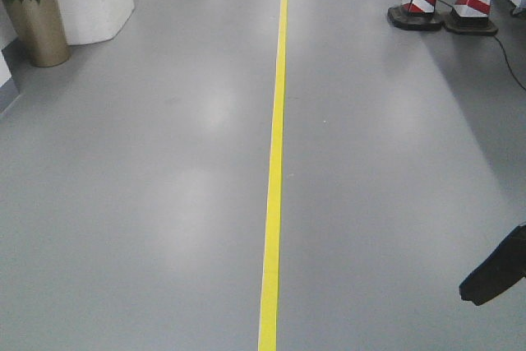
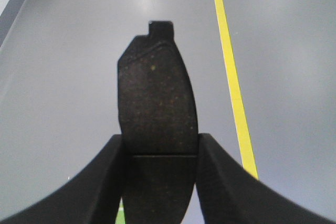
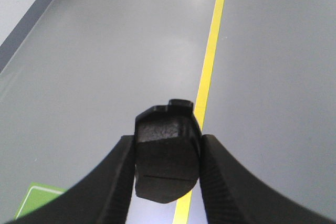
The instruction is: Move and align brake pads A on conveyor
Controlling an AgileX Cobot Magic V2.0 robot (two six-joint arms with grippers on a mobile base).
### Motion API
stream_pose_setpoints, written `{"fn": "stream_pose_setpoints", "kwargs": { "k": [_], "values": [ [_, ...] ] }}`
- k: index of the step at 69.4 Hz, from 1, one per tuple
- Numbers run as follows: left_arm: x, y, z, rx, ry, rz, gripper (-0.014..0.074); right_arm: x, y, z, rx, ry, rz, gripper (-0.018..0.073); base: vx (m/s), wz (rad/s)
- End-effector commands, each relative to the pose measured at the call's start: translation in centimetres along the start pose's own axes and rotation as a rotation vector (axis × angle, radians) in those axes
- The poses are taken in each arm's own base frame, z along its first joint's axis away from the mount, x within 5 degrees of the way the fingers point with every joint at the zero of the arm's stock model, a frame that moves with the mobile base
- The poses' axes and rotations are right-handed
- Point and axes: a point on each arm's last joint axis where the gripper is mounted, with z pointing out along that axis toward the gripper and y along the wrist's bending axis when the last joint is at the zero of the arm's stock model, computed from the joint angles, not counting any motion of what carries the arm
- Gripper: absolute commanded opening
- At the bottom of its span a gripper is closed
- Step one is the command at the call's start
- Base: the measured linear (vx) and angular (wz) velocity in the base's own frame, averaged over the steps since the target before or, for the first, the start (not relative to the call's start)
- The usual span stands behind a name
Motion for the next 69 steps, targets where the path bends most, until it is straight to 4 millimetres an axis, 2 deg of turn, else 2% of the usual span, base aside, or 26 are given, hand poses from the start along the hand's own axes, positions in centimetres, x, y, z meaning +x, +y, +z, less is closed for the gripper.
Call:
{"fn": "stream_pose_setpoints", "kwargs": {
  "k": [1,69],
  "values": [
    [-1.25,0.03,-0.46,0.003,-0.103,-0.001,-0.0006,-1.52,0.31,-0.66,-0.017,-0.113,-0.009,-0.0012,0.49,-0.05],
    [-1.25,0.03,-0.46,0.003,-0.103,-0.001,-0.0006,-1.52,0.31,-0.66,-0.017,-0.112,-0.009,-0.0012,0.50,-0.08]
  ]
}}
